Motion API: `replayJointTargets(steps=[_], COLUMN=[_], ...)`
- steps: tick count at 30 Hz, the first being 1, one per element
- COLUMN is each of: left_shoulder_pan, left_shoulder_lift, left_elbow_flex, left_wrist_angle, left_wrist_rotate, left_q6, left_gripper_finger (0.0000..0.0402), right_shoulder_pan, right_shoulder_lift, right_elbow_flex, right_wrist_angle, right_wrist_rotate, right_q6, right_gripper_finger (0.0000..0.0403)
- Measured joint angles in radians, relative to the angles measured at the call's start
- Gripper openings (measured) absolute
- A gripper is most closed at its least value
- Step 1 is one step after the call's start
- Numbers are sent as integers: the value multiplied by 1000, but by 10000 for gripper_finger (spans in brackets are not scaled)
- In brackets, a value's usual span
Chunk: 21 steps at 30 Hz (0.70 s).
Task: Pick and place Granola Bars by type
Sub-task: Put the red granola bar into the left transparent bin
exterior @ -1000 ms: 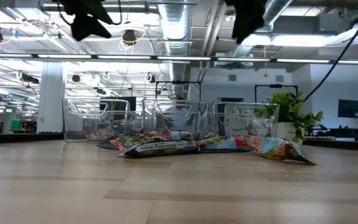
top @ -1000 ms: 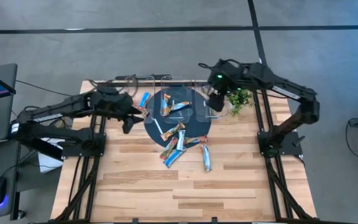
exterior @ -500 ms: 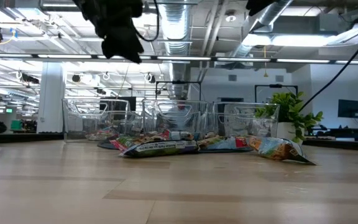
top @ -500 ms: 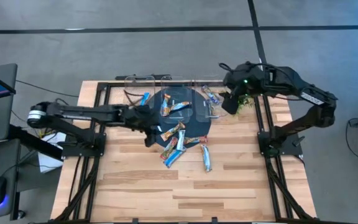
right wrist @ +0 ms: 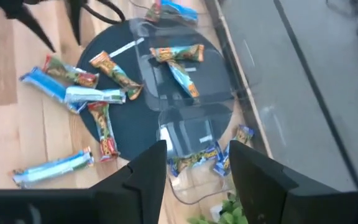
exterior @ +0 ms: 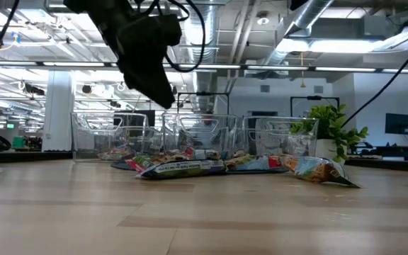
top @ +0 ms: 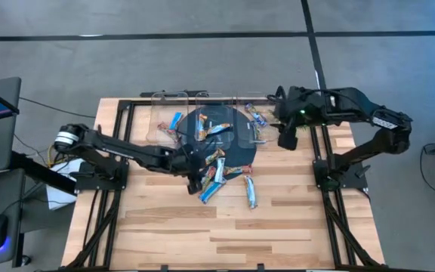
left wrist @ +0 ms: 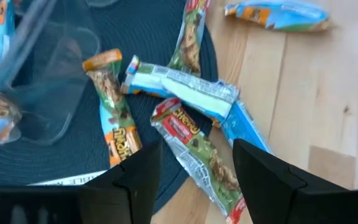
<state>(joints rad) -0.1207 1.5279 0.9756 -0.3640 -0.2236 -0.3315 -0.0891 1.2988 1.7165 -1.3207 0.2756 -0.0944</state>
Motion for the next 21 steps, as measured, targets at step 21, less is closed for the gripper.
replayJointTargets(steps=[21], left_shoulder_pan=[-57], left_shoulder_lift=[96], left_elbow_flex=[0], left_wrist_angle=[54], left_wrist_rotate=[-120], left_q6=[-54], left_gripper_finger=[192], right_shoulder_pan=[-5], right_shoulder_lift=[-574], right_elbow_flex=[-647], right_wrist_angle=[528], right_wrist_rotate=[-251], right_q6=[150], right_gripper_finger=[128])
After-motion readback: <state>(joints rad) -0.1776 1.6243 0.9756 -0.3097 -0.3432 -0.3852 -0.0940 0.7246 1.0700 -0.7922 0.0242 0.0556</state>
